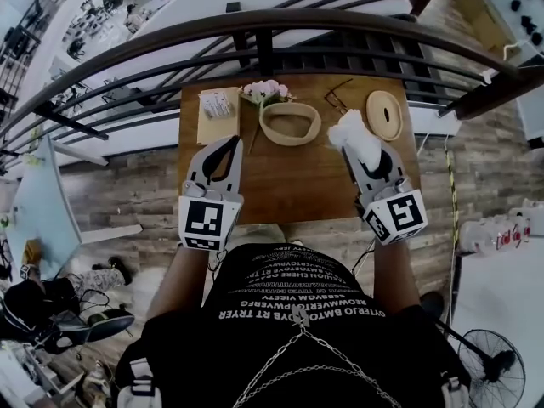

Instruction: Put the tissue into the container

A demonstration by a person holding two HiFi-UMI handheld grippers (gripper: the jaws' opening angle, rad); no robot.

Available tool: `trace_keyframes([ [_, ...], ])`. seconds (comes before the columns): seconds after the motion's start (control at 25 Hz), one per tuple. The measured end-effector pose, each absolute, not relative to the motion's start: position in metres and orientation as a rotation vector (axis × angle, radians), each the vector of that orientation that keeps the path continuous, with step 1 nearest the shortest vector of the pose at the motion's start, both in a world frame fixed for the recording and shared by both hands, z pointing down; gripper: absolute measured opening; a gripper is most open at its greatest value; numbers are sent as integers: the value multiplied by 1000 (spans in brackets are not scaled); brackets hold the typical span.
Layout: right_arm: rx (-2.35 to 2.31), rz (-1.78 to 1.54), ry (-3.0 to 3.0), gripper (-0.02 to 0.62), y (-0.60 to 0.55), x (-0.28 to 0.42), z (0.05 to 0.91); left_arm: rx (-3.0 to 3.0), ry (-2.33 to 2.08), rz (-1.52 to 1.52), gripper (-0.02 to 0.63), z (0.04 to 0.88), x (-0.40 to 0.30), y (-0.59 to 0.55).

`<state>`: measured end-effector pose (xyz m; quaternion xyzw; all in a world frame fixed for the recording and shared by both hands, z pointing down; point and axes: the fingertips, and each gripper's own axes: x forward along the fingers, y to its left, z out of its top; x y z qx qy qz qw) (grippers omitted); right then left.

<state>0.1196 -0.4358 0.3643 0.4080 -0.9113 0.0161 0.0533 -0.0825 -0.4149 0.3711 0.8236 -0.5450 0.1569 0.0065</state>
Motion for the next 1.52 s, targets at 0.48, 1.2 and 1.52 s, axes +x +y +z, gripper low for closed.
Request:
trace_keyframes([
  [0.48, 1240, 95, -2730, 115, -493, 97, 382, 2566, -1670, 513, 25, 382, -102, -465],
  [1.2, 1173, 280, -2607, 115, -560, 62, 471, 2509, -1655, 556, 25, 405, -146, -507],
  [1.52, 1144, 358, -2548, 115, -578, 47, 519, 2485, -1658, 570, 25, 415, -165, -517],
])
